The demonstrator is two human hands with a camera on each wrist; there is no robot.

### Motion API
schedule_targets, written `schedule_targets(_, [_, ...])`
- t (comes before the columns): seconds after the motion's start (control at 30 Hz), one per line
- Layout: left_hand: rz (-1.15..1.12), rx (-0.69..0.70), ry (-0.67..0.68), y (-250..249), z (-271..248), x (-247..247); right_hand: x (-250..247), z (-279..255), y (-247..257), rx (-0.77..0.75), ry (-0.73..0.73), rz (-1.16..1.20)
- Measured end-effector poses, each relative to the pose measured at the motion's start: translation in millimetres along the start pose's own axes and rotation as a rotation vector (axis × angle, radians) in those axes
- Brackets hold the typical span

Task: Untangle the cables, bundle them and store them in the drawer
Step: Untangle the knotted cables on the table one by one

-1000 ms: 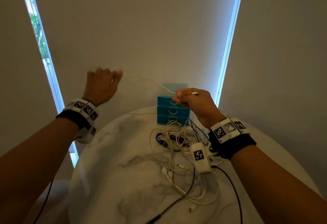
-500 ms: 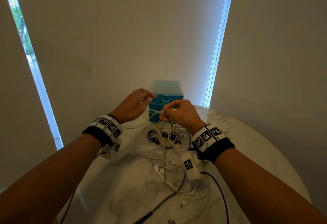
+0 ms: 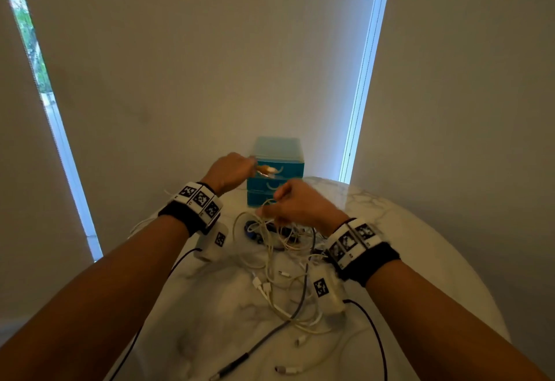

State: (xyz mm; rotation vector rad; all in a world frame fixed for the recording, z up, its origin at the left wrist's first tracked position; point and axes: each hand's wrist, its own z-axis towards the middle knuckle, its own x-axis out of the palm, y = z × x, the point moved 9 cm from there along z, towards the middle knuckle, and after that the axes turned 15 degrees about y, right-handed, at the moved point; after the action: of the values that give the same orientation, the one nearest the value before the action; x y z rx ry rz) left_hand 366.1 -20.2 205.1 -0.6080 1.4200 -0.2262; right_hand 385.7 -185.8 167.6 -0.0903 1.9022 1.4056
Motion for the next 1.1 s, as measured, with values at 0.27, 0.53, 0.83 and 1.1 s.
schedule_targets(0.27, [-0.498,0.039,0.001,11,-18,-7,-64,-3,-23,-0.026,-0.260,0.086])
schedule_targets(0.53, [-0.454,0.226,0.012,-46,-19,23,-108,-35,-30,-0.296,-0.509,0.646])
schedule_targets(0.83, [-0.795,0.246,-0.003,-37,-13,72,-69,-47,-75,-0.384,-0.462,0.925])
schedule_targets(1.1, [-0.927,0.179,-0.008,-18,-2,85,-54,-39,-90,-0.367,-0.370,0.927])
